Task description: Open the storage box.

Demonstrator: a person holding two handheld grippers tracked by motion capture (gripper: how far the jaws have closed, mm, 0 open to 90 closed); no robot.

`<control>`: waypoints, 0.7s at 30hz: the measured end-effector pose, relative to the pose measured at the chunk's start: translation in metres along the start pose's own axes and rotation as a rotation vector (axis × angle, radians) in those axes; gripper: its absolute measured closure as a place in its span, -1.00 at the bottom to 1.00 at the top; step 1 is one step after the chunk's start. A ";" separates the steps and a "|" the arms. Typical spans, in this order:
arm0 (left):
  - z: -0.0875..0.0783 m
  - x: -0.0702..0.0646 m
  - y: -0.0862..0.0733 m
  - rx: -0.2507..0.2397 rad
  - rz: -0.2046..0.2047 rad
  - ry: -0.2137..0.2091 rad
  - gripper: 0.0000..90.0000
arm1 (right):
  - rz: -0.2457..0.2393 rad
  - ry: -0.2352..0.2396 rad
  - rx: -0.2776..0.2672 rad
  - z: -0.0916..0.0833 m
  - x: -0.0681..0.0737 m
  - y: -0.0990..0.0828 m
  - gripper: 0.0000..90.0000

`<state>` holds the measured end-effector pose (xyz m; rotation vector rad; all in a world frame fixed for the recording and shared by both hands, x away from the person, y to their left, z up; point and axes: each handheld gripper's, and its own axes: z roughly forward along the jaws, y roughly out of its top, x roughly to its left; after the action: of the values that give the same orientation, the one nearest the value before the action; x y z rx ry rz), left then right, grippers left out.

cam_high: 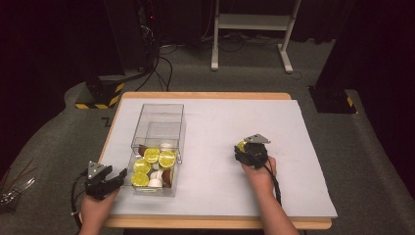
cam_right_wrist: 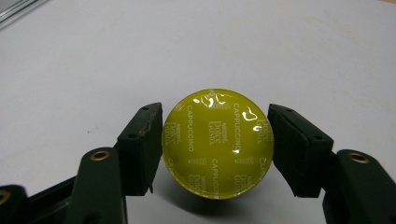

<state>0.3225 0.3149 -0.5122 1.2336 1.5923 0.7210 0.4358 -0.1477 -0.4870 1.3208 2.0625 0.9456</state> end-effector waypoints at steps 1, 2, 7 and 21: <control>0.000 0.000 0.000 0.000 0.000 0.000 -0.16 | -0.002 -0.003 0.000 0.000 0.000 0.000 -0.16; 0.000 0.000 0.000 0.001 0.004 0.000 -0.16 | -0.001 -0.004 -0.001 0.000 0.000 0.000 -0.17; 0.000 0.000 0.000 0.001 0.001 0.001 -0.16 | 0.005 -0.006 -0.009 -0.002 0.001 0.001 -0.32; -0.001 0.000 0.000 0.001 0.000 -0.003 -0.16 | -0.004 0.030 -0.063 -0.017 0.009 0.006 -0.36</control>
<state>0.3221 0.3153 -0.5120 1.2355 1.5904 0.7184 0.4236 -0.1426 -0.4718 1.2769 2.0401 1.0264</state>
